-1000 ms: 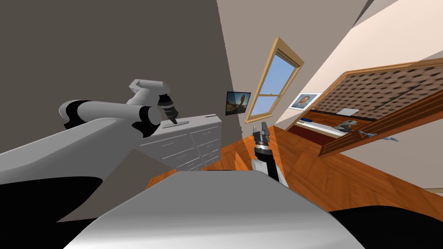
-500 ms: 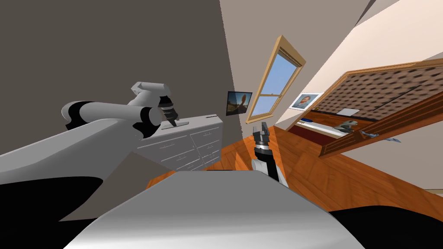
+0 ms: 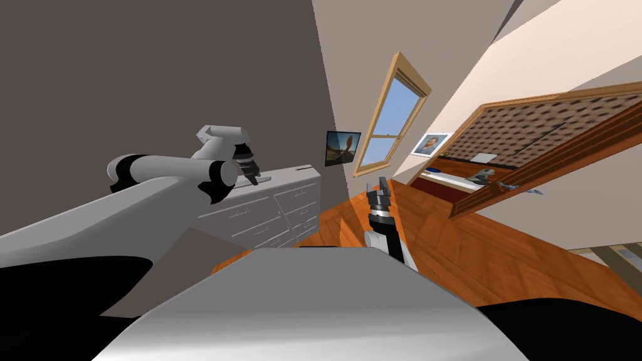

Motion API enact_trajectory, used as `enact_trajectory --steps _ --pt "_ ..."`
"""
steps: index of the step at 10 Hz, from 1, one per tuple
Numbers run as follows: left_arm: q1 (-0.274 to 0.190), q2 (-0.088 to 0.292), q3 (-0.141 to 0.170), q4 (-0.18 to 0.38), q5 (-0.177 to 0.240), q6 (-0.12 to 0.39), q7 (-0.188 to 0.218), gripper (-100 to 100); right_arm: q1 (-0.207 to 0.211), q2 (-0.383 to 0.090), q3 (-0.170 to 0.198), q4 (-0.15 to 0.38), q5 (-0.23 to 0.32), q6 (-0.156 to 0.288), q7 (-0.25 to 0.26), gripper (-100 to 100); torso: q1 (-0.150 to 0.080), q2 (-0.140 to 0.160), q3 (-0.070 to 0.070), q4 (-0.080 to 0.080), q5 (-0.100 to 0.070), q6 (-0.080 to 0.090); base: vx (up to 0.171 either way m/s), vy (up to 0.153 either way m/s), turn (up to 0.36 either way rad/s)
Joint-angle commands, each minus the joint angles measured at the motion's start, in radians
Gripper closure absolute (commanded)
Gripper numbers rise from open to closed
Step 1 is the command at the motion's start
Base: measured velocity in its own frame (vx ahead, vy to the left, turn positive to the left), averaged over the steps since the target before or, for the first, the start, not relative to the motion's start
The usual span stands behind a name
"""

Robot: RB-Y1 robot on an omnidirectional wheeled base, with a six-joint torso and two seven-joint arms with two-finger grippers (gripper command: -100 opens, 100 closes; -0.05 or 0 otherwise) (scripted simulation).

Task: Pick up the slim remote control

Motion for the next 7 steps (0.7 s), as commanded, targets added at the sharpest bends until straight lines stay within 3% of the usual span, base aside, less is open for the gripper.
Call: enact_trajectory --steps 1,3,4,7 --pt "-0.025 0.002 -0.007 0.05 -0.009 -0.037 0.002 -100 0.0 0.0 0.0 0.0 0.0 0.0 0.0 0 0.0 0.0 0.0 0.0 0.0 0.0 -0.069 0.054 -0.056" --pt "-0.02 0.001 -0.005 0.05 -0.008 -0.031 0.005 -100 0.0 0.0 0.0 0.0 0.0 0.0 0.0 0 -0.002 -0.002 -0.001 0.0 -0.001 -0.001 -0.02 0.012 0.014" --pt "-0.02 0.002 -0.005 0.051 -0.008 -0.033 0.004 100 0.0 0.0 0.0 0.0 0.0 0.0 0.0 0 -0.003 -0.003 -0.001 0.0 -0.001 -0.001 0.0 0.0 0.0" --pt "-0.02 0.001 -0.005 0.051 -0.008 -0.032 0.004 100 0.0 0.0 0.0 0.0 0.0 0.0 0.0 0 -0.004 -0.005 -0.003 -0.001 -0.001 -0.001 0.0 0.0 0.0"
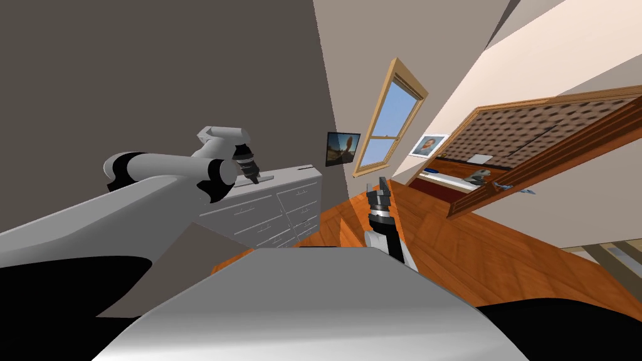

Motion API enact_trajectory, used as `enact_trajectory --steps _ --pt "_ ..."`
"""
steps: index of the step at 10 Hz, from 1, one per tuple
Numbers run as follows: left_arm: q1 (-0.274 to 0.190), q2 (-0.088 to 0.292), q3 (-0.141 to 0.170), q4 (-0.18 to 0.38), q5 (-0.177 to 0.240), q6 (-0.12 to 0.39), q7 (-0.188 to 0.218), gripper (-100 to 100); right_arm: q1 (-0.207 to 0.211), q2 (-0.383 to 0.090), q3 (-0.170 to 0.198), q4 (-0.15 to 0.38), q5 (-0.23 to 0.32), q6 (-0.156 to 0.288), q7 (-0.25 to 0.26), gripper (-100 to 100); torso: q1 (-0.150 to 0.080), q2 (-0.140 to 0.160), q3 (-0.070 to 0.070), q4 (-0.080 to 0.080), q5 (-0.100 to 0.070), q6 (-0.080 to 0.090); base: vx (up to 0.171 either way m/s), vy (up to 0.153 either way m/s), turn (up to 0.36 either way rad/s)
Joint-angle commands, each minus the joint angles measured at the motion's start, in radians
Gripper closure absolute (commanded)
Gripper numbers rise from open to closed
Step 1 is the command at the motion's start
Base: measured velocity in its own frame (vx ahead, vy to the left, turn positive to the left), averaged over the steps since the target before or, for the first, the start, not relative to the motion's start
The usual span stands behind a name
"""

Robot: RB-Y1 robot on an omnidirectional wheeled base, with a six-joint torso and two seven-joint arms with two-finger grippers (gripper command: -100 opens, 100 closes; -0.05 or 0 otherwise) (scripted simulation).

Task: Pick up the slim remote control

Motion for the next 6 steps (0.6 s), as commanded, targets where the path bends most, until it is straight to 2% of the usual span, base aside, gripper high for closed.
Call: enact_trajectory --steps 1,2,3,4,5,6 --pt "0.0 0.0 0.0 0.0 0.0 0.0 0.0 100 0.0 0.0 0.0 0.0 0.0 0.0 0.0 0 0.0 0.0 0.0 0.0 0.0 0.0 0.0 0.0 0.0" --pt "0.0 0.0 0.0 0.0 0.0 0.0 0.0 0 0.0 0.0 0.0 0.0 0.0 0.0 0.0 0 0.0 0.0 0.0 0.0 0.0 0.0 0.0 0.0 0.0" --pt "-0.024 0.007 -0.007 0.002 0.001 0.024 -0.025 100 0.0 0.0 0.0 0.0 0.0 0.0 0.0 0 0.0 0.0 0.0 0.0 0.0 0.0 0.056 -0.048 0.161" --pt "-0.035 0.011 -0.011 -0.005 0.003 0.042 -0.039 100 0.0 0.0 0.0 0.0 0.0 0.0 0.0 0 -0.002 -0.002 0.0 0.001 -0.001 -0.002 0.11 -0.082 0.233" --pt "-0.017 0.008 -0.006 -0.017 0.004 0.034 -0.027 100 0.0 0.0 0.0 0.0 0.0 0.0 0.0 0 -0.005 -0.004 -0.002 0.0 -0.002 -0.002 0.052 -0.038 0.06" --pt "-0.017 0.01 -0.006 -0.02 0.004 0.04 -0.031 0 0.0 0.0 0.0 0.0 0.0 0.0 0.0 0 -0.003 -0.003 -0.002 -0.001 -0.001 0.0 0.006 -0.006 -0.006"
